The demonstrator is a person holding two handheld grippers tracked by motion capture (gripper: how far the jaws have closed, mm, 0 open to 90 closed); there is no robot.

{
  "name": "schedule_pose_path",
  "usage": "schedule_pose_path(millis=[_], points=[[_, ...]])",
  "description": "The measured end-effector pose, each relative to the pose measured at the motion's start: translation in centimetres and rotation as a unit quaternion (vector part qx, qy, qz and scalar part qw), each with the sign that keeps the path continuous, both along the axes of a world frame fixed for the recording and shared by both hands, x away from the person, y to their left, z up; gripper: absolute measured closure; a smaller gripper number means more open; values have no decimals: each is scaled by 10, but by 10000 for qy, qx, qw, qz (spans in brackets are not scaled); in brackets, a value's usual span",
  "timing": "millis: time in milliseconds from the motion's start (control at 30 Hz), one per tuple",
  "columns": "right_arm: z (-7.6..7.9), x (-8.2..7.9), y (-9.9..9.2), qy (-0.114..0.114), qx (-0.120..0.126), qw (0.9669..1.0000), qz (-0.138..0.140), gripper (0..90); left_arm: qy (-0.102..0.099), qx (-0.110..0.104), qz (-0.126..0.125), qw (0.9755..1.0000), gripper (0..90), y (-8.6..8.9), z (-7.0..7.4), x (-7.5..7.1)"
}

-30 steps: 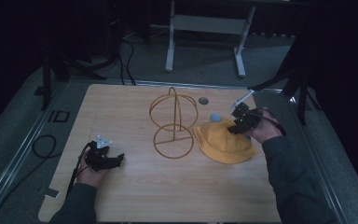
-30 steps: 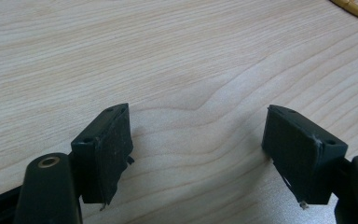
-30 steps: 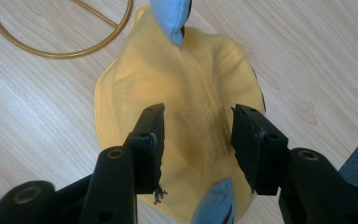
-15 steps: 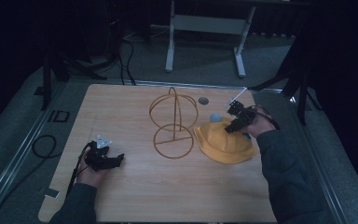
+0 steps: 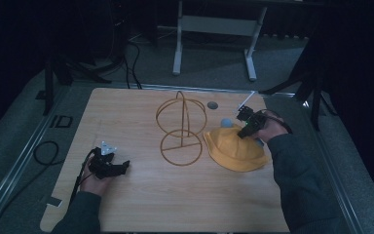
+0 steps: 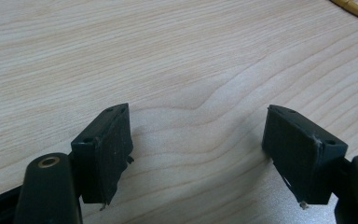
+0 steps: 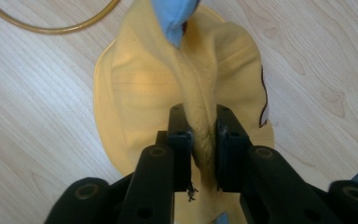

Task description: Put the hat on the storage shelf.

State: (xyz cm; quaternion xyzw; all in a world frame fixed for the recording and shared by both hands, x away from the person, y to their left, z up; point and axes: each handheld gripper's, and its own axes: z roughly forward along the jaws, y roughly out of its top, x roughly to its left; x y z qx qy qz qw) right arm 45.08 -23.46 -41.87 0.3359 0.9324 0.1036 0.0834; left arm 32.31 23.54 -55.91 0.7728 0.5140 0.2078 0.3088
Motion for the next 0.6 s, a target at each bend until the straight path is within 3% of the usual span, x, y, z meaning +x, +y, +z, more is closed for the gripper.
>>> schedule_pose_path(millis=[433,600], points=[[12,-9,-7,-172,144,9997,134,816,-3,-5,6,10000,243,0,0,0],[16,-14,-9,-236,50,9995,178,816,-1,-9,11,10000,243,0,0,0]])
